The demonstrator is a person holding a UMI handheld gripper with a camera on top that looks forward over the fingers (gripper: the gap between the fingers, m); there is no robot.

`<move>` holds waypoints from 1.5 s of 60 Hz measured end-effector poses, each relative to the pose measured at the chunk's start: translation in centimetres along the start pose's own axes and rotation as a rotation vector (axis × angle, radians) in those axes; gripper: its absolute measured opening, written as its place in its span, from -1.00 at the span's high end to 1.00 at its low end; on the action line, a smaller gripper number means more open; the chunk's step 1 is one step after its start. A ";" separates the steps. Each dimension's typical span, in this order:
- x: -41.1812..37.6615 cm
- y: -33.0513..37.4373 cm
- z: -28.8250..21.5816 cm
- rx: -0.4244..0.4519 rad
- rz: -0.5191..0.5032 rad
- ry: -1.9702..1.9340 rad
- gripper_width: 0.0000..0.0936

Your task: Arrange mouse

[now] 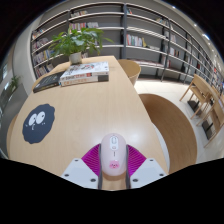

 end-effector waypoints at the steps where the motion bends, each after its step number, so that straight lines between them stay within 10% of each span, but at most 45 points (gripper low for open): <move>1: -0.1 0.0 -0.3 -0.003 0.003 -0.011 0.33; 29: -21.2 5.8 -27.2 0.438 -0.065 0.031 0.33; 58: -31.8 -6.2 -3.9 0.036 -0.106 0.108 0.29; 71: -31.5 -6.6 -4.2 0.055 -0.108 0.105 -0.05; 76: -30.6 -6.3 -4.7 0.034 -0.069 0.091 -0.82; 90: -28.8 3.1 -11.8 0.141 -0.052 0.038 -0.85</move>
Point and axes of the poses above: the point between the fingertips, and its own axes, seen from behind it with the camera up: x to the right, z down, y backward, against the way the camera looks, the point moved 4 cm from there along y, backward, against the way the camera looks, and after that the axes turned 13 degrees about x, right-handed, at the moved point
